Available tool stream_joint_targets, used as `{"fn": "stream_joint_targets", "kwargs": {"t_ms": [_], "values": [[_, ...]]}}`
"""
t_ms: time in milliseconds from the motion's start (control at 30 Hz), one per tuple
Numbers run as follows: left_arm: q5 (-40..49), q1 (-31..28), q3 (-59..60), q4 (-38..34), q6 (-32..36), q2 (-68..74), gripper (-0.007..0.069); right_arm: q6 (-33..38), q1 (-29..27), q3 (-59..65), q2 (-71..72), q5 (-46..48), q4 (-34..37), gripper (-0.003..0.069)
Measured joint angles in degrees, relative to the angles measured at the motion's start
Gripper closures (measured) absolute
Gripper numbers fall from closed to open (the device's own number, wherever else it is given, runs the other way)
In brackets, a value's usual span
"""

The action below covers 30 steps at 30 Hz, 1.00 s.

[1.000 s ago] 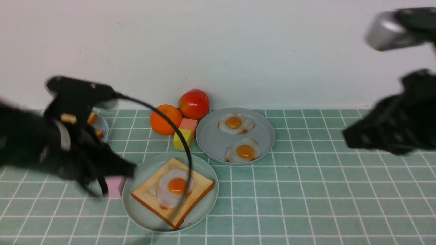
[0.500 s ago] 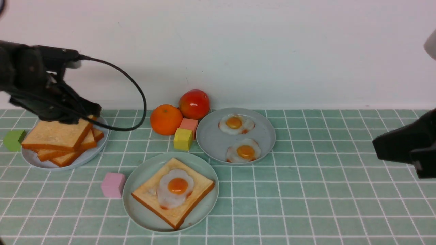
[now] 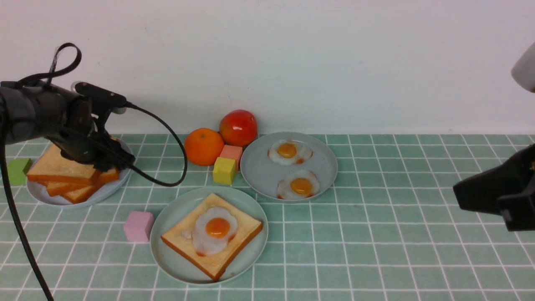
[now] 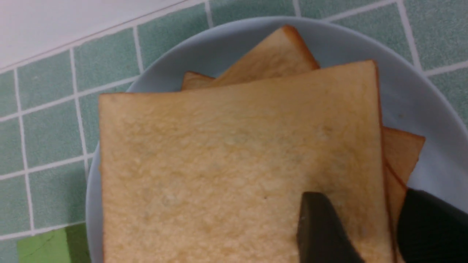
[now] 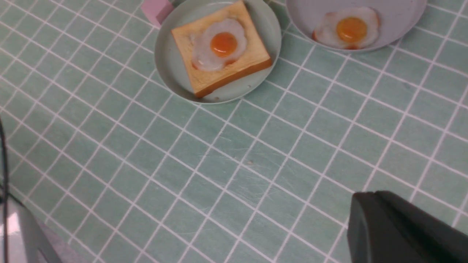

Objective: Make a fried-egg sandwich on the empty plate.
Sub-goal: Use the left arm to grab a slice of bread, then use the left arm to place a slice of bread on the fried egg in the middle

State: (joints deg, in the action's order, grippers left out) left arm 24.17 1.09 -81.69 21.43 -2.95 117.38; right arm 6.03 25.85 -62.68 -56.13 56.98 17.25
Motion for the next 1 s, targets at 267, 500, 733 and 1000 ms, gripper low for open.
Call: {"fn": "stream_joint_targets", "kwargs": {"t_ms": [267, 500, 733, 1000], "values": [[1.27, 0.0, -0.23, 0.49, -3.82, -0.21, 0.0582, 0.0, 0.0, 0.0, 0.0, -0.06, 0.98, 0.0637], [9.49, 1.29, 0.13, -1.6, -4.28, -8.27, 0.059, 0.0, 0.0, 0.0, 0.0, 0.29, 0.98, 0.0633], [16.29, 16.47, 6.9, -4.54, -4.42, -21.06, 0.059, 0.05, 0.0, 0.0, 0.12, 1.15, 0.45, 0.0627], [15.2, 34.2, 14.87, -3.64, -5.24, -21.35, 0.059, 0.05, 0.0, 0.0, 1.25, 1.46, 0.12, 0.062]]}}
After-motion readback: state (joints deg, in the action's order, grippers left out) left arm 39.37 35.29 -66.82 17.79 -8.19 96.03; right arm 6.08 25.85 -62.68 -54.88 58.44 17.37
